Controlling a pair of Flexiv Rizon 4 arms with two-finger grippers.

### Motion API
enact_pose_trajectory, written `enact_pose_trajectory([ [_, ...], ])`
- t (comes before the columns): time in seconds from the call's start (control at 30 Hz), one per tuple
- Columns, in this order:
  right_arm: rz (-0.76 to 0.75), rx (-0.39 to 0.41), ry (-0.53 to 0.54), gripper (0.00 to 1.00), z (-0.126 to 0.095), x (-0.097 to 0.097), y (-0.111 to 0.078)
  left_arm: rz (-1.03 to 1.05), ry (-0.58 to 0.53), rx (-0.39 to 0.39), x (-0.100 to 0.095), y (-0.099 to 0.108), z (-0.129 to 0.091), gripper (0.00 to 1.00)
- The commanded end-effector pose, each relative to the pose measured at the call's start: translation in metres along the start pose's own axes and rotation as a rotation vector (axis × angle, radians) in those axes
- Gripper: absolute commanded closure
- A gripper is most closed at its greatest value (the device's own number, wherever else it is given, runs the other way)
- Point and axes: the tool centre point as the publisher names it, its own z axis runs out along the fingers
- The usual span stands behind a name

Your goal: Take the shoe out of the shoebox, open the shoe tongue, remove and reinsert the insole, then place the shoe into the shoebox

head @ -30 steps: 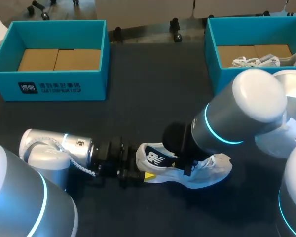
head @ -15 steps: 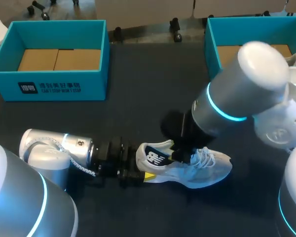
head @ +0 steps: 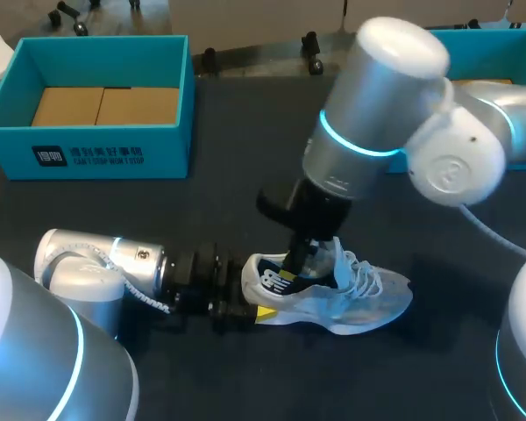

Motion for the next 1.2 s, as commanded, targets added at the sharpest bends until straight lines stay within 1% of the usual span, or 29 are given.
enact_pose_trajectory([
  [0.03, 0.015, 0.079, -0.009, 0.75, 0.011, 0.004, 0.016, -0.001, 0.000, -0.003, -0.002, 0.001, 0.001, 1.00],
  [0.07, 0.037, 0.089, -0.002, 0.75, 0.012, 0.004, 0.015, -0.001, 0.000, -0.003, -0.002, 0.001, 0.001, 1.00],
  [0.13, 0.032, 0.075, -0.009, 0.75, 0.013, 0.004, 0.012, -0.001, 0.000, -0.003, -0.002, 0.001, 0.001, 1.00],
  [0.2, 0.052, 0.078, -0.008, 0.75, 0.014, 0.003, 0.009, -0.001, 0.000, -0.003, -0.002, 0.001, 0.001, 1.00],
  [0.27, 0.064, 0.073, -0.011, 0.76, 0.014, 0.002, 0.005, -0.001, 0.000, -0.003, -0.002, 0.001, 0.001, 1.00],
  [0.3, 0.067, 0.070, -0.013, 0.82, 0.014, 0.001, 0.004, -0.001, 0.000, -0.003, -0.002, 0.001, 0.001, 1.00],
  [0.37, 0.071, 0.066, -0.022, 1.00, 0.013, 0.001, 0.002, -0.001, 0.000, -0.003, -0.002, 0.001, 0.001, 1.00],
  [0.43, 0.068, 0.062, -0.032, 1.00, 0.010, 0.002, 0.000, -0.001, 0.000, -0.003, -0.002, 0.001, 0.001, 1.00],
  [0.6, 0.083, 0.079, -0.057, 1.00, -0.002, 0.008, -0.001, -0.001, 0.000, -0.003, -0.002, 0.001, 0.001, 1.00],
  [0.77, 0.096, 0.091, -0.059, 1.00, -0.010, 0.010, -0.002, -0.001, 0.000, -0.003, -0.002, 0.001, 0.001, 1.00],
  [0.8, 0.098, 0.095, -0.054, 0.94, -0.011, 0.009, -0.001, -0.001, 0.000, -0.003, -0.002, 0.001, 0.001, 1.00],
  [0.83, 0.093, 0.096, -0.049, 0.79, -0.010, 0.008, 0.000, -0.001, 0.000, -0.003, -0.002, 0.001, 0.001, 1.00],
  [0.87, 0.093, 0.101, -0.038, 0.69, -0.010, 0.006, 0.000, -0.001, 0.000, -0.003, -0.002, 0.001, 0.001, 1.00],
  [0.9, 0.099, 0.105, -0.027, 0.64, -0.008, 0.005, 0.000, -0.001, 0.000, -0.003, -0.002, 0.001, 0.001, 1.00],
  [0.93, 0.097, 0.104, -0.025, 0.61, -0.007, 0.003, 0.000, -0.001, 0.000, -0.003, -0.002, 0.001, 0.001, 1.00],
  [1.13, 0.106, 0.110, -0.050, 0.62, 0.006, 0.003, -0.009, -0.001, 0.000, -0.003, -0.002, 0.001, 0.001, 1.00],
  [1.2, 0.124, 0.097, -0.044, 0.63, 0.012, 0.002, -0.013, -0.001, 0.000, -0.003, -0.002, 0.001, 0.001, 1.00],
])
